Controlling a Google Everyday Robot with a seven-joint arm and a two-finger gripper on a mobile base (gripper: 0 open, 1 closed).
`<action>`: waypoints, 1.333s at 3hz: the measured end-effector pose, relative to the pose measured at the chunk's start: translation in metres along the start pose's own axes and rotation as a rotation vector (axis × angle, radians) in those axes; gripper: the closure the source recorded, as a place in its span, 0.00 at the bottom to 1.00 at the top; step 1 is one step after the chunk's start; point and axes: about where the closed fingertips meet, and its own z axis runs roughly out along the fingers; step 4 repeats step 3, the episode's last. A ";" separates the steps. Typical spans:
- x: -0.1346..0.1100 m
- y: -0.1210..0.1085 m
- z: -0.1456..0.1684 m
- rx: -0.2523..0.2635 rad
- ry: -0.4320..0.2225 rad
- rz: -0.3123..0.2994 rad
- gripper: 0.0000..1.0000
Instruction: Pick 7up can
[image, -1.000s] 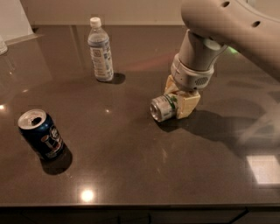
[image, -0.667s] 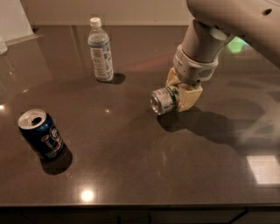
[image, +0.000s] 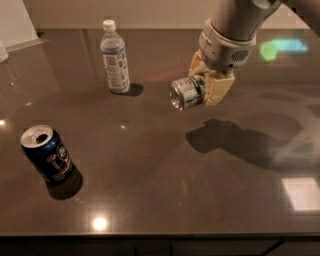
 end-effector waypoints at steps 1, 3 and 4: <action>-0.002 -0.010 -0.023 0.019 -0.007 -0.005 1.00; -0.003 -0.020 -0.050 0.055 -0.047 0.021 1.00; -0.003 -0.020 -0.050 0.055 -0.047 0.021 1.00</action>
Offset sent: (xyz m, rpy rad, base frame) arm -0.0006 -0.0071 0.0621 0.0317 -0.0029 0.0007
